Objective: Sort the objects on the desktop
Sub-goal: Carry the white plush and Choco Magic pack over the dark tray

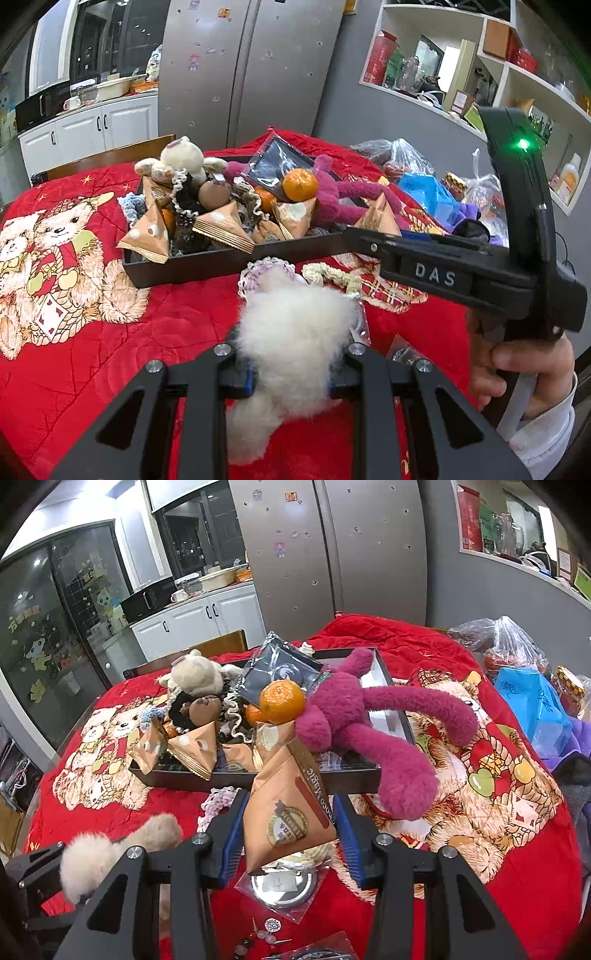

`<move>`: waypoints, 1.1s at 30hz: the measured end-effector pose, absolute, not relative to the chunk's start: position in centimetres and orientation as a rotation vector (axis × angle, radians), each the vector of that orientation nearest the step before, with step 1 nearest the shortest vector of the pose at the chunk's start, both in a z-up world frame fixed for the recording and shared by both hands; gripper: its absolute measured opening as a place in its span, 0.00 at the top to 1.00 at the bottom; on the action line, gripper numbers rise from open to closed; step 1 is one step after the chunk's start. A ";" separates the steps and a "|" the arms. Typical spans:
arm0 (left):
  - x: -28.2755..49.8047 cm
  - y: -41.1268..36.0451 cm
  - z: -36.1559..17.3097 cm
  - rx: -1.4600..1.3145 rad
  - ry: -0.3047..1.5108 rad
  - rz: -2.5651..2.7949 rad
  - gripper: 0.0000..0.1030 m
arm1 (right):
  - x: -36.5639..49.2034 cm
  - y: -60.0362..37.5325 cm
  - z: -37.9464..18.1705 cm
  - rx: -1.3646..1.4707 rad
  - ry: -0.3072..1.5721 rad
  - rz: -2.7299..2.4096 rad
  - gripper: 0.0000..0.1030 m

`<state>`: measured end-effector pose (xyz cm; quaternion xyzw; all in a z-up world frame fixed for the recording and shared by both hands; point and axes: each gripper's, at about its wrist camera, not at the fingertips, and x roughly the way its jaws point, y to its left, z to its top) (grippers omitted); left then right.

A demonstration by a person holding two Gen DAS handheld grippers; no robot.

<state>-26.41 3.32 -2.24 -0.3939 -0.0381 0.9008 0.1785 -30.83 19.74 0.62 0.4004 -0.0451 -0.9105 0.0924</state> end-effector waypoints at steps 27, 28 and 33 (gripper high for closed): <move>-31.5 3.6 1.2 -1.097 -0.034 2.625 0.75 | -33.5 18.0 2.8 1.179 -0.067 -2.676 0.55; -31.9 3.7 1.4 -1.094 -0.028 2.626 0.75 | -33.7 17.9 2.9 1.178 -0.061 -2.675 0.55; -34.1 3.7 1.4 -1.098 -0.034 2.633 0.75 | -35.3 17.2 3.1 1.183 -0.024 -2.668 0.55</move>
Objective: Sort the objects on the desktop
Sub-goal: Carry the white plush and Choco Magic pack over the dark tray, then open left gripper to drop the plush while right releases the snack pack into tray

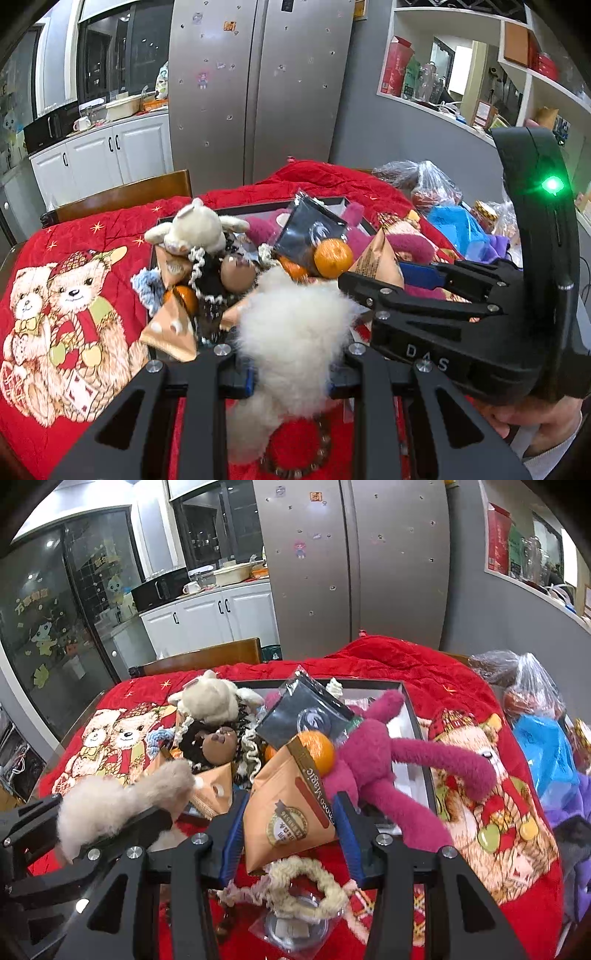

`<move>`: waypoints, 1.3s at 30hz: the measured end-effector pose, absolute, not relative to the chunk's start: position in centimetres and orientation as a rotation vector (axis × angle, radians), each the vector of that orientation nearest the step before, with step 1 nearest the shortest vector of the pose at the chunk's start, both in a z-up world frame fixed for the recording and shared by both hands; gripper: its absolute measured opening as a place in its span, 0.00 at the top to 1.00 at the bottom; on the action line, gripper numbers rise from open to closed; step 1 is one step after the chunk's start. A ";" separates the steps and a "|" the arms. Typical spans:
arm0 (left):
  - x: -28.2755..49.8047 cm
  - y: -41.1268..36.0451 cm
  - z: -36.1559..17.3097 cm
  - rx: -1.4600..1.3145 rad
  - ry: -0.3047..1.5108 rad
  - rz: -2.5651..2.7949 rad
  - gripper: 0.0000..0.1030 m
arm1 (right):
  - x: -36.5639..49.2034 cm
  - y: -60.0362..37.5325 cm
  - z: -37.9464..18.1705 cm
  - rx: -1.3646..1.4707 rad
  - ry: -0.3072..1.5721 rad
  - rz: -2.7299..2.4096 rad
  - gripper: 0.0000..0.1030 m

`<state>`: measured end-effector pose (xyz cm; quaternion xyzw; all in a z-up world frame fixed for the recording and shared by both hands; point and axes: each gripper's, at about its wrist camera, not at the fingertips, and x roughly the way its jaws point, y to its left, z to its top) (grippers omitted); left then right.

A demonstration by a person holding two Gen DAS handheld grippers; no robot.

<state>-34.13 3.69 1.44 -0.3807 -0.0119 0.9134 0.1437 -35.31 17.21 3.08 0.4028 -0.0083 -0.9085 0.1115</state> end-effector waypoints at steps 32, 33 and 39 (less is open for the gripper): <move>-43.8 2.9 0.1 -1.093 -0.068 2.644 0.75 | -45.0 16.8 1.3 1.207 0.003 -2.675 0.54; -43.9 2.9 0.0 -1.096 -0.069 2.642 0.75 | -45.0 16.8 1.3 1.201 0.000 -2.682 0.54; -44.1 2.3 0.0 -1.111 -0.091 2.667 0.45 | -44.9 17.0 1.4 1.205 -0.019 -2.692 0.46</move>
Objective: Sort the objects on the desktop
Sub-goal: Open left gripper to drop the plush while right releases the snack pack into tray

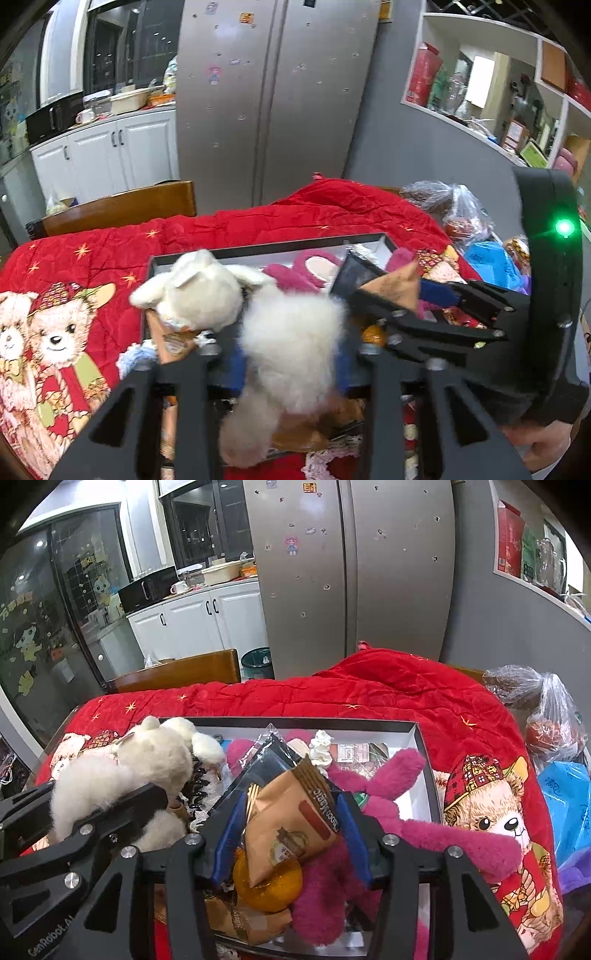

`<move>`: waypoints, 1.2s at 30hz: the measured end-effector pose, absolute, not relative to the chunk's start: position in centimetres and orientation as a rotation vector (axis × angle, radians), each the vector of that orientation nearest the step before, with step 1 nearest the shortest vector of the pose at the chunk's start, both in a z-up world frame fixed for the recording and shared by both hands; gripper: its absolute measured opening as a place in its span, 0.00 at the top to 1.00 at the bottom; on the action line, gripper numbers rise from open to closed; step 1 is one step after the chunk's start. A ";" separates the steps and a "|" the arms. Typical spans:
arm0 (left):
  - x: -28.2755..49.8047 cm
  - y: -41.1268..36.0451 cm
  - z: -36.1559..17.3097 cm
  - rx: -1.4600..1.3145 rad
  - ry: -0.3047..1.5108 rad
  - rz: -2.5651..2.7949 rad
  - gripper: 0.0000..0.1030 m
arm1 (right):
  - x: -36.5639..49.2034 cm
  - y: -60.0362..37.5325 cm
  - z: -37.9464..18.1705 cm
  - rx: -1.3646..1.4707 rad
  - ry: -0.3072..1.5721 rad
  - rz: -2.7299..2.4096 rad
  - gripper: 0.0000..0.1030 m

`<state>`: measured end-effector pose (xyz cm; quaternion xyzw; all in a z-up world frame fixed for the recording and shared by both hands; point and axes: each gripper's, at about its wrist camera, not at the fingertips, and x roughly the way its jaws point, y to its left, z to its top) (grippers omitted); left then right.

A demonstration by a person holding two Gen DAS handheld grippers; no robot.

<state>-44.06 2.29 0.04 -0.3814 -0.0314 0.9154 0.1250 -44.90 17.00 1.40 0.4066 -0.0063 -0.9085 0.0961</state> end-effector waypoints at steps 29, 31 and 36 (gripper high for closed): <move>-43.4 1.3 1.4 -1.015 -0.025 2.754 0.14 | -44.6 19.6 3.0 1.153 -0.168 -2.711 0.35; -43.2 1.4 1.5 -1.010 -0.021 2.757 0.14 | -44.4 19.5 3.0 1.150 -0.161 -2.706 0.35; -42.8 1.5 1.7 -1.012 -0.025 2.756 0.14 | -44.3 19.3 3.1 1.148 -0.148 -2.701 0.35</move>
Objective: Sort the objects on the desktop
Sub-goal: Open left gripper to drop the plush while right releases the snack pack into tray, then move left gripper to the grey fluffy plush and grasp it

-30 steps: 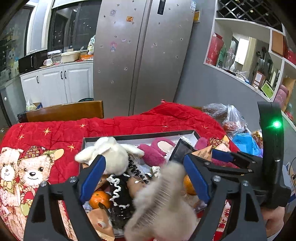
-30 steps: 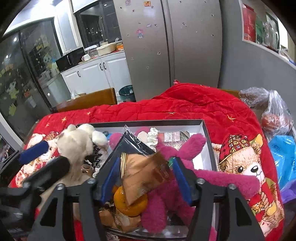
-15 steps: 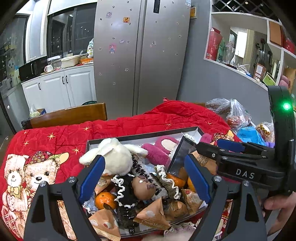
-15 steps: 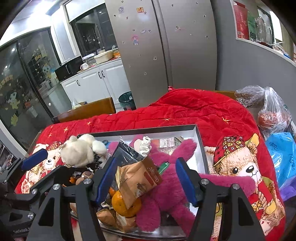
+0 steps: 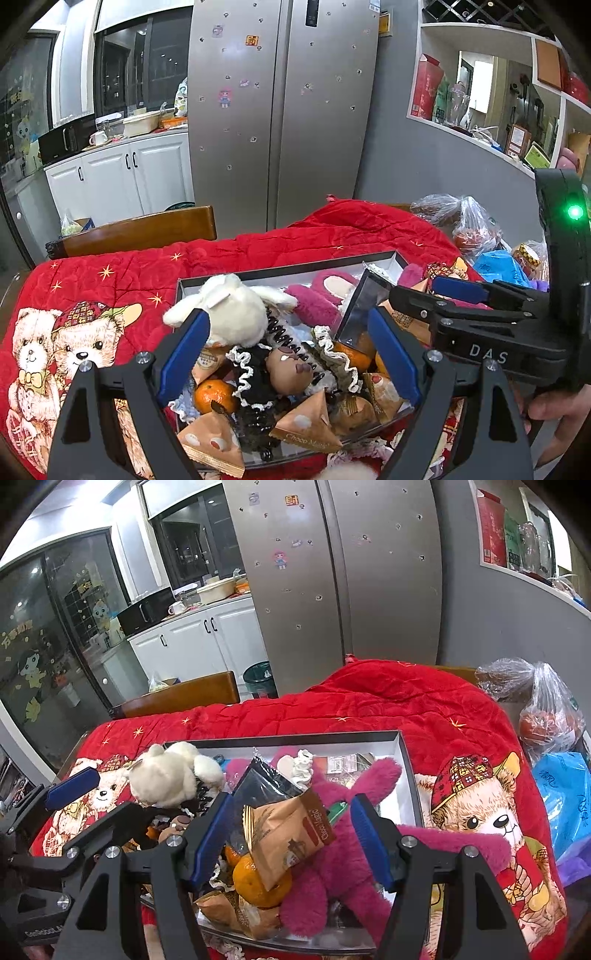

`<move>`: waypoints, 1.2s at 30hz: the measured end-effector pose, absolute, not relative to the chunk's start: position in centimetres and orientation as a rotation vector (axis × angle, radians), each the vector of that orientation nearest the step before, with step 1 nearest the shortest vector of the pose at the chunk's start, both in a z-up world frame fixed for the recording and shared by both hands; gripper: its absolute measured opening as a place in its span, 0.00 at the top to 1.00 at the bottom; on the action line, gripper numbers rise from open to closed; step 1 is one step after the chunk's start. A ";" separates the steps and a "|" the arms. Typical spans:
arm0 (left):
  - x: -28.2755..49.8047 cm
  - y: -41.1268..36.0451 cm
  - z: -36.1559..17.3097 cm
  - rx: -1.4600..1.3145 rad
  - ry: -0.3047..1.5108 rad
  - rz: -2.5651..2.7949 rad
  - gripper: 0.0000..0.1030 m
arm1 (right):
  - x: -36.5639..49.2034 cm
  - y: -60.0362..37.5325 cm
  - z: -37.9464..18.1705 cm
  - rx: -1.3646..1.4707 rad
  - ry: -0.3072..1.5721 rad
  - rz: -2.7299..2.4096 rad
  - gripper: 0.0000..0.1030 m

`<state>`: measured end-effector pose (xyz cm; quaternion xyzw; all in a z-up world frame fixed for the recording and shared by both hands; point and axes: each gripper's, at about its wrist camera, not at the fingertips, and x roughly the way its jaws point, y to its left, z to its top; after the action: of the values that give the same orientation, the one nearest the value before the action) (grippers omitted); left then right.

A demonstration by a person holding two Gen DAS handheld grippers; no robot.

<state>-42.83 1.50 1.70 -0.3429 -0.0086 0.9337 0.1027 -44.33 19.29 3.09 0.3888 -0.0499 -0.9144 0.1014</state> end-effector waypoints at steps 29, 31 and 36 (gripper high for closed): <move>-29.1 4.1 -3.9 -1.202 0.035 2.664 0.14 | -37.7 20.0 7.5 1.058 -0.151 -2.672 0.33; -29.3 3.7 -4.2 -1.207 0.012 2.675 0.14 | -37.7 20.1 7.4 1.063 -0.134 -2.673 0.33; -30.0 2.3 -5.2 -1.244 -0.050 2.673 0.14 | -37.8 20.3 7.1 1.082 -0.142 -2.672 0.33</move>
<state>-29.95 2.33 -5.19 -0.4200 -0.0168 0.9023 0.0960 -37.81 20.26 7.08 0.3718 -0.0489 -0.9183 0.1271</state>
